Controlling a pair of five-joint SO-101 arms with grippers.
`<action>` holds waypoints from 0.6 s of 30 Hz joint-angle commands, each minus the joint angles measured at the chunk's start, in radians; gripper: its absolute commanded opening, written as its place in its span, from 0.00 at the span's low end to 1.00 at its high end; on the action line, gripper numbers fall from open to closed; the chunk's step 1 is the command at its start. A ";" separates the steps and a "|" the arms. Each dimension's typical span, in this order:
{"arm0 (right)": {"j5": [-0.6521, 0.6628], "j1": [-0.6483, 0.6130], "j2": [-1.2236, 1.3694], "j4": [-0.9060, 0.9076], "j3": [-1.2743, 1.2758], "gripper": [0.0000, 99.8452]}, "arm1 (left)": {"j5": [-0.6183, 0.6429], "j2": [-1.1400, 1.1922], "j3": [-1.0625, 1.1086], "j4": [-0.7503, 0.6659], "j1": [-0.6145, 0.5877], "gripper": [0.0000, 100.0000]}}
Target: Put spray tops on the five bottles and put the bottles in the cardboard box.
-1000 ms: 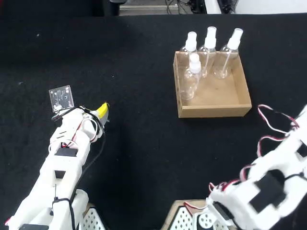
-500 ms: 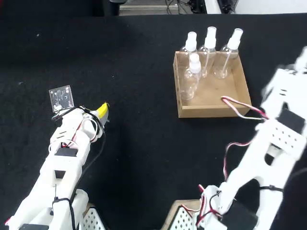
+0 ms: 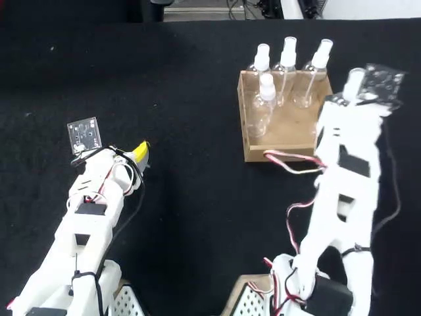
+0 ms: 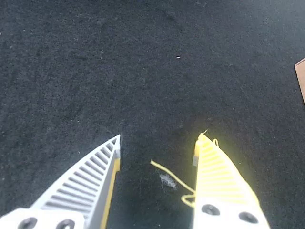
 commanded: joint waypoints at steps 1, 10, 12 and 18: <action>-0.002 -0.037 -0.051 -0.150 0.054 0.01 | 0.002 -0.009 -0.004 -0.014 -0.004 0.24; -0.002 -0.035 -0.042 -0.172 0.101 0.01 | 0.002 -0.009 0.008 -0.018 -0.002 0.24; -0.003 -0.037 -0.013 -0.175 0.087 0.01 | 0.002 -0.009 0.008 -0.018 -0.002 0.24; -0.002 -0.068 0.137 -0.265 0.042 0.01 | 0.002 -0.009 0.010 -0.018 -0.002 0.24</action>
